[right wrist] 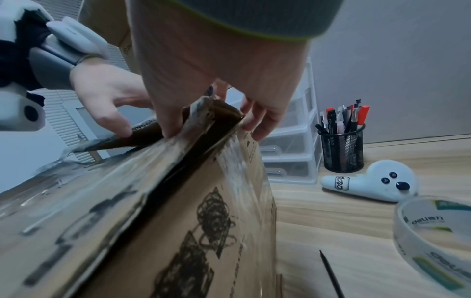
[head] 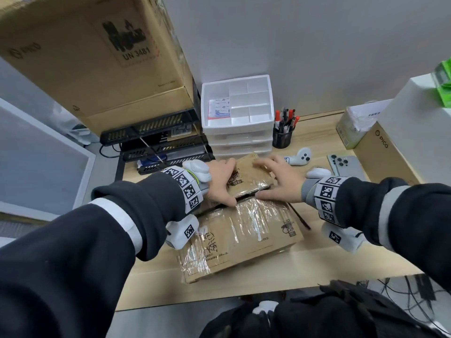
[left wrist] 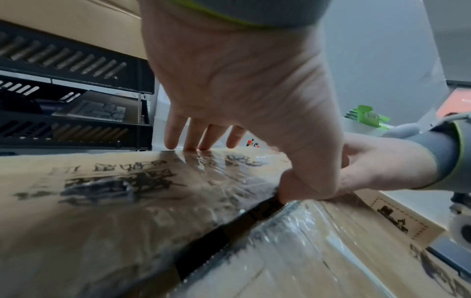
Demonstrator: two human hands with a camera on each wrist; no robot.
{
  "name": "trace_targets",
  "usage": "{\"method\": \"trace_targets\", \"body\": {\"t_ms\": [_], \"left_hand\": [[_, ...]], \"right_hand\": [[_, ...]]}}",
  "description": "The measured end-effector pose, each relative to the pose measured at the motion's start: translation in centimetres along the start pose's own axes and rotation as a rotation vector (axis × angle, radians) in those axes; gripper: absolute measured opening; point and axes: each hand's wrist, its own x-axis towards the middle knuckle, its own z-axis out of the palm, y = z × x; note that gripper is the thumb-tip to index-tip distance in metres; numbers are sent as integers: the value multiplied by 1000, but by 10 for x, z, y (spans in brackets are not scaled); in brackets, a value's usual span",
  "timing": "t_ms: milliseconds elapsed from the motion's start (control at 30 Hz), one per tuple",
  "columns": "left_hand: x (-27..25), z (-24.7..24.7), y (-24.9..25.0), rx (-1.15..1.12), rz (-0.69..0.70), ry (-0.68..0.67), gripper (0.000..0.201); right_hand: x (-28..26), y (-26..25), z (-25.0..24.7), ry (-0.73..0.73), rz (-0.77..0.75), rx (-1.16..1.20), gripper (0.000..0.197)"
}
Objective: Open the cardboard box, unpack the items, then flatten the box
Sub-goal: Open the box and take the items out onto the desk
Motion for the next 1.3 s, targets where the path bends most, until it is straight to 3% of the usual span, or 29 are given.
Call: {"method": "trace_targets", "body": {"t_ms": [67, 333, 500, 800, 900, 1033, 1133, 1200, 1300], "left_hand": [[-2, -1, 0, -23, 7, -7, 78], [-4, -3, -2, -61, -5, -62, 87], [-4, -1, -3, -80, -6, -69, 90], [-5, -5, -2, -99, 0, -81, 83], [-7, -6, -2, -113, 2, -78, 81], [-11, -6, -1, -139, 7, -80, 79], [-15, -5, -4, -139, 10, -62, 82], [-15, -4, -4, -144, 7, -53, 84], [-15, -2, -6, -149, -1, -45, 89]], "right_hand": [[0, -3, 0, -23, 9, -25, 89], [0, -7, 4, -67, 188, 30, 104], [-7, -3, 5, -20, 227, 9, 55], [-15, 2, 6, -15, 141, 186, 9], [-14, 0, 2, -14, 130, 167, 24], [-10, 1, 6, -14, 148, 148, 23], [-5, -2, 4, 111, 133, 179, 65], [1, -10, 0, 120, 79, 108, 86], [11, -17, 4, 60, 46, -21, 69]]}}
